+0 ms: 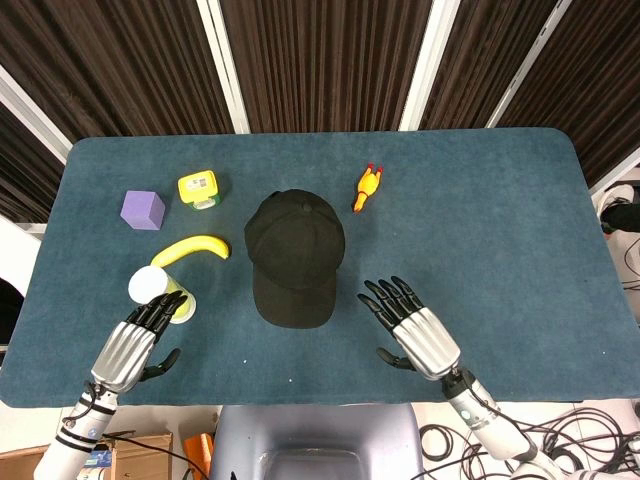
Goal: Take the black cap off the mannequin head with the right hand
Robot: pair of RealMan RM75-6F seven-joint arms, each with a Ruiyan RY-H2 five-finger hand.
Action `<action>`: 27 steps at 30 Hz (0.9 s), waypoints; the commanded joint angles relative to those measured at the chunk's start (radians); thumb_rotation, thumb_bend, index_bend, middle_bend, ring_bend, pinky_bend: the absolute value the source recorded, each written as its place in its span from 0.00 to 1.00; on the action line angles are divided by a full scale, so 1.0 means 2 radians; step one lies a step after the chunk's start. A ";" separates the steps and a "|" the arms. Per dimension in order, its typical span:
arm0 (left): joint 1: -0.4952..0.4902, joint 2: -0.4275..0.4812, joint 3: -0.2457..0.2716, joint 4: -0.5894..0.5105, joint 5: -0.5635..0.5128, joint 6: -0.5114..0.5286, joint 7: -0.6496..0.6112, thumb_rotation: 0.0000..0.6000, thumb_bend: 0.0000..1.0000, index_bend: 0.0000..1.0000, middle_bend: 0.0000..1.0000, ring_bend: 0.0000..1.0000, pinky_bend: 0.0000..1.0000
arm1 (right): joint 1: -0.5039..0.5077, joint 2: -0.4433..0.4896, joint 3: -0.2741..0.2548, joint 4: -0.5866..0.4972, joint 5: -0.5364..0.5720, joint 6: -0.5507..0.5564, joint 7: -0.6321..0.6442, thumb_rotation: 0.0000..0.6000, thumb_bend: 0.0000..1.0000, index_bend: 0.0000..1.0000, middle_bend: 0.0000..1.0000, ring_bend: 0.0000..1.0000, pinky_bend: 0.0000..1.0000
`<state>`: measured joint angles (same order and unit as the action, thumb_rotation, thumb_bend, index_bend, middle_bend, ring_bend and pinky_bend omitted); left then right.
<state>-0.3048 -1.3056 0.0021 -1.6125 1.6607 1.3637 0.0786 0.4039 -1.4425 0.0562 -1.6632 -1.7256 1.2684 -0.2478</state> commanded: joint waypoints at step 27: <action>0.038 -0.009 0.016 0.042 0.020 0.062 0.040 1.00 0.37 0.00 0.15 0.16 0.27 | 0.045 -0.273 0.049 0.273 -0.054 0.131 0.009 1.00 0.16 0.19 0.24 0.01 0.00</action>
<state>-0.2284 -1.3231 0.0337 -1.5275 1.7001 1.4873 0.1579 0.4733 -1.9409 0.1356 -1.1692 -1.8165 1.4937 -0.2383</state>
